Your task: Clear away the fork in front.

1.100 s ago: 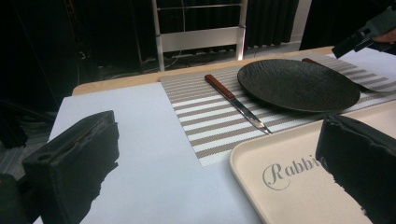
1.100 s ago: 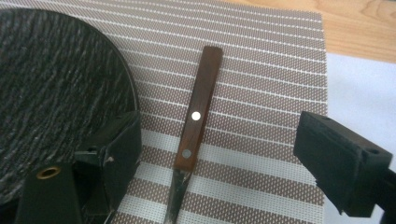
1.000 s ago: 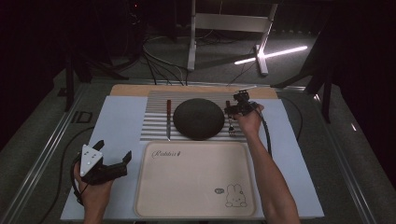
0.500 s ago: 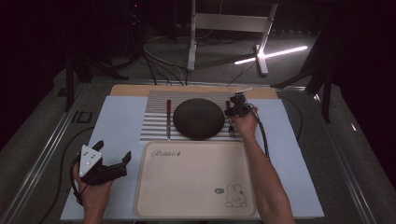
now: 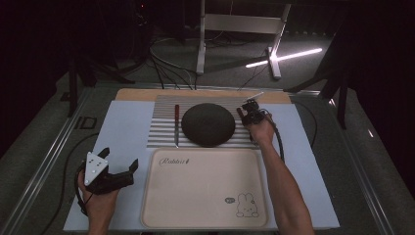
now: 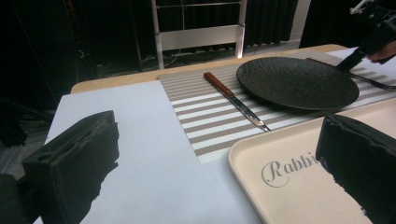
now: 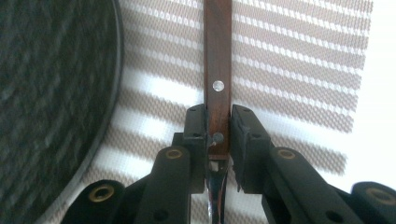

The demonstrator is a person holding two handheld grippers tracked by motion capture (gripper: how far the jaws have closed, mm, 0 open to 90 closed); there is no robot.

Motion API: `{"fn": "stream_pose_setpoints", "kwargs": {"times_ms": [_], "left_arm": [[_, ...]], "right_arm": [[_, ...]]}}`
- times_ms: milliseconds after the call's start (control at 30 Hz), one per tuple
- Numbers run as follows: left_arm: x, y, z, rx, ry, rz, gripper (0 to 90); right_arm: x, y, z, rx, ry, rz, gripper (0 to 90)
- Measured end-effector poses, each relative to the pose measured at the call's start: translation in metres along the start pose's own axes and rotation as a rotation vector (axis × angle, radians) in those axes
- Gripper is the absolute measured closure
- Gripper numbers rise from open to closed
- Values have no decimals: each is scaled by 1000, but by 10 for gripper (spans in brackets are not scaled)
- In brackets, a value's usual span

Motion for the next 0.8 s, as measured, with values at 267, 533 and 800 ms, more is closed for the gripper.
{"fn": "stream_pose_setpoints", "kwargs": {"times_ms": [267,533,800], "left_arm": [[-3,2,0,-9,-12,-2,1],[-5,4,-1,-12,-19,-3,1],[-4,3,-1,-12,-16,-2,1]], "right_arm": [[13,9,-21,93,-92,-7,777],[15,9,-24,173,-194,29,771],[17,7,-27,197,-151,9,780]]}}
Point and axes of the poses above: each handheld gripper's, and its own axes: x roughly backward along the jaws, z roughly out of its top, y roughly to its right, the point moved 4 cm from there along -x, roughly forward along the jaws, and after that the axes turned 11 degrees about -z, right-handed, at the moved point
